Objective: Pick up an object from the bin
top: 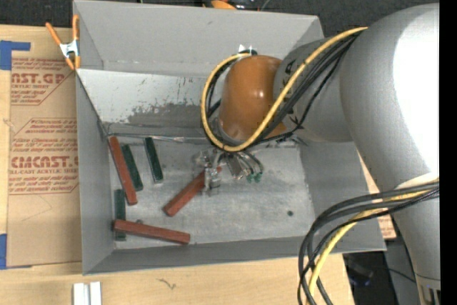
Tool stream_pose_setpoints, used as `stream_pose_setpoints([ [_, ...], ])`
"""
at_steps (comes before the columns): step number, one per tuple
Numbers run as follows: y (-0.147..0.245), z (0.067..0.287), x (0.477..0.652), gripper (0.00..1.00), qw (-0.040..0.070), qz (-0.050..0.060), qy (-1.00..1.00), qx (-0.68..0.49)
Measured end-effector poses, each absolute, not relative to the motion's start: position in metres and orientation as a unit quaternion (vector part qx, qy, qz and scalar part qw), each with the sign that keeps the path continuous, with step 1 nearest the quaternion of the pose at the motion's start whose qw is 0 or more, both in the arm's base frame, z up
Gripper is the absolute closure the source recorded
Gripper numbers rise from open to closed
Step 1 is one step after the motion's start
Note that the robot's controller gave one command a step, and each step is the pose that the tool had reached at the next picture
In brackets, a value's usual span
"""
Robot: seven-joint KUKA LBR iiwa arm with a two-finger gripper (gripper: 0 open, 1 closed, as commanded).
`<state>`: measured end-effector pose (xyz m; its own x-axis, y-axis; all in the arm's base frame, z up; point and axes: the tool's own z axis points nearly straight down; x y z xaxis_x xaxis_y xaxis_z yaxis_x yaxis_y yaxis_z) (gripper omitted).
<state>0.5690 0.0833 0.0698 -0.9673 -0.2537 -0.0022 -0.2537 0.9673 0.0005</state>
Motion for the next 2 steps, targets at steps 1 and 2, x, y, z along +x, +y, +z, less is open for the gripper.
stream_pose_setpoints([
  [1, 0.0833, 0.0697, 0.569, 0.0, 0.001, 0.0, 0.992, -0.128],
  [2, 0.0834, 0.0698, 0.569, 1.0, 0.001, 0.0, 0.992, -0.128],
])
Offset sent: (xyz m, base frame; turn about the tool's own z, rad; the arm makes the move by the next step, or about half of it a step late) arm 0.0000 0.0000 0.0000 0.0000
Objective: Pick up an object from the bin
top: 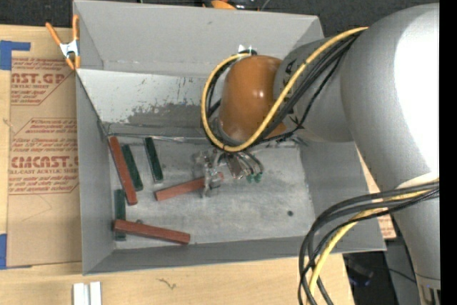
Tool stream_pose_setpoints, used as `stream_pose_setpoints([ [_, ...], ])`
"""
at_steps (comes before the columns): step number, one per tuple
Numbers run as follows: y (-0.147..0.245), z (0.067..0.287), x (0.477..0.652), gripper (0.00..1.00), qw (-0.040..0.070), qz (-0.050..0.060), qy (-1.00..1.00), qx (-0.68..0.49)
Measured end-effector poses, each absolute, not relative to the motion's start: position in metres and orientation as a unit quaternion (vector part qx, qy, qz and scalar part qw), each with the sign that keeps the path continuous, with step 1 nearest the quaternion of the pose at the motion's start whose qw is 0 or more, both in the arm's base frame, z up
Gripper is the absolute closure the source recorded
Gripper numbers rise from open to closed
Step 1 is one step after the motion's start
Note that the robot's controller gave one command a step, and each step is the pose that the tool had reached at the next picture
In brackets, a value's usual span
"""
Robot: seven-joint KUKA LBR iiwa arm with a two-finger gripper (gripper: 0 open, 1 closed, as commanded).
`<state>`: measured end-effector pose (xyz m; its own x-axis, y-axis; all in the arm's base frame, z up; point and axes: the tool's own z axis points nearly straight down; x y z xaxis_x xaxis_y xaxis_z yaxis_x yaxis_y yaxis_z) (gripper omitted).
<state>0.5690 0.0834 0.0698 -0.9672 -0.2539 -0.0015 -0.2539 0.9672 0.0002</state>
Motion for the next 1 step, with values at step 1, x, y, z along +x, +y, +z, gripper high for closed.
stream_pose_setpoints([
  [1, 0.06, 0.2013, 0.576, 1.0, 0.005, 0.0, 0.999, -0.037],
])
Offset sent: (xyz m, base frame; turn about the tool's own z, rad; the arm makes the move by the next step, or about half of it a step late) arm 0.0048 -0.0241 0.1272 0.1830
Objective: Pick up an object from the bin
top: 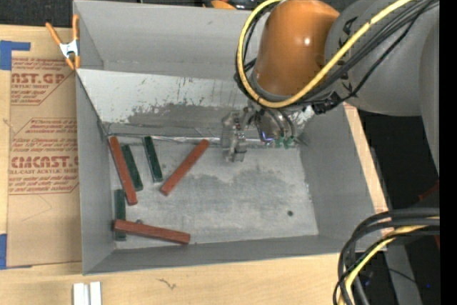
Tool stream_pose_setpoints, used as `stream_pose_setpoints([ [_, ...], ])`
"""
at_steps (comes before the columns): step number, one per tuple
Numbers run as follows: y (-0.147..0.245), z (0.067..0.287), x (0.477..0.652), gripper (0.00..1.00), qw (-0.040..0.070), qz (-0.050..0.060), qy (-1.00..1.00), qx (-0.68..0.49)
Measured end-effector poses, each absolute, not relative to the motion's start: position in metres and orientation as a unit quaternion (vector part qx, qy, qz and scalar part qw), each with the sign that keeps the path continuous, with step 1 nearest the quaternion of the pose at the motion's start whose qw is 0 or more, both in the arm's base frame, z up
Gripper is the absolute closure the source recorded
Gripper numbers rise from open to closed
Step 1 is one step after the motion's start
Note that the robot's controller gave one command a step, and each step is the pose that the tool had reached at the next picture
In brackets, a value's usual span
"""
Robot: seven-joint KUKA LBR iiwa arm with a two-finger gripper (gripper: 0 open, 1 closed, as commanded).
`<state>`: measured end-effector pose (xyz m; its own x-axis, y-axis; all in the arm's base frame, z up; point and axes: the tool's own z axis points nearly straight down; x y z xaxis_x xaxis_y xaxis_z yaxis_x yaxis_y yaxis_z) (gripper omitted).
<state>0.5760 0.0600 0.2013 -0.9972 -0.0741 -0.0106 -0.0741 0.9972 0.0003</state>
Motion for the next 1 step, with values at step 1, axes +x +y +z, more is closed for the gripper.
stream_pose_setpoints([
  [1, 0.0603, 0.197, 0.5743, 0.0, 0.002, 0.0, 0.999, -0.038],
])
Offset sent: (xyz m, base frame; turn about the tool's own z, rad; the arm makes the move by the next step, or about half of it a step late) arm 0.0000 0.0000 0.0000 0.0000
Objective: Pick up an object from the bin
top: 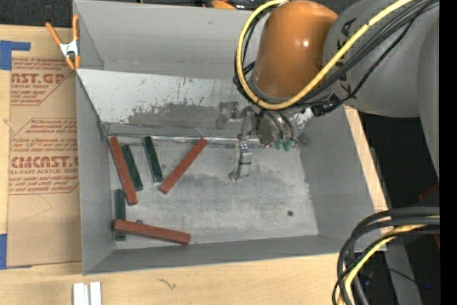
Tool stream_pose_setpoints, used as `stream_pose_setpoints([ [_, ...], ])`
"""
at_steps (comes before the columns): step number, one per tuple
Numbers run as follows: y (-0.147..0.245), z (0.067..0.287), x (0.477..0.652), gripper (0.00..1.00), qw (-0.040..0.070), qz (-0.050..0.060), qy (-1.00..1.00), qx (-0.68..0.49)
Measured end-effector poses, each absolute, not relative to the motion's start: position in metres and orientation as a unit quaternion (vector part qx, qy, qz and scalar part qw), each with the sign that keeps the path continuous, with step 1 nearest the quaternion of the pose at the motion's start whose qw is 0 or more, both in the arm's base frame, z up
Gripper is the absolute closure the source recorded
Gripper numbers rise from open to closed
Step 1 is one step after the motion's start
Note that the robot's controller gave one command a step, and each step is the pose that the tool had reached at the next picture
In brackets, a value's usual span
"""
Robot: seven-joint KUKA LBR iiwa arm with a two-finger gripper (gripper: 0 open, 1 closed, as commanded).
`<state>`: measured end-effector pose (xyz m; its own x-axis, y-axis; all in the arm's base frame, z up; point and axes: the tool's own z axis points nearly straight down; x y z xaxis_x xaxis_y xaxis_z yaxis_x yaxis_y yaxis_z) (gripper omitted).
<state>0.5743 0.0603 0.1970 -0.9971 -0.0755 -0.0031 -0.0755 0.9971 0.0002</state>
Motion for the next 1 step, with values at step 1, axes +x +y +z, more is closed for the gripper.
stream_pose_setpoints([
  [1, 0.0845, 0.1231, 0.5817, 0.0, -0.002, 0.001, 0.991, -0.137],
])
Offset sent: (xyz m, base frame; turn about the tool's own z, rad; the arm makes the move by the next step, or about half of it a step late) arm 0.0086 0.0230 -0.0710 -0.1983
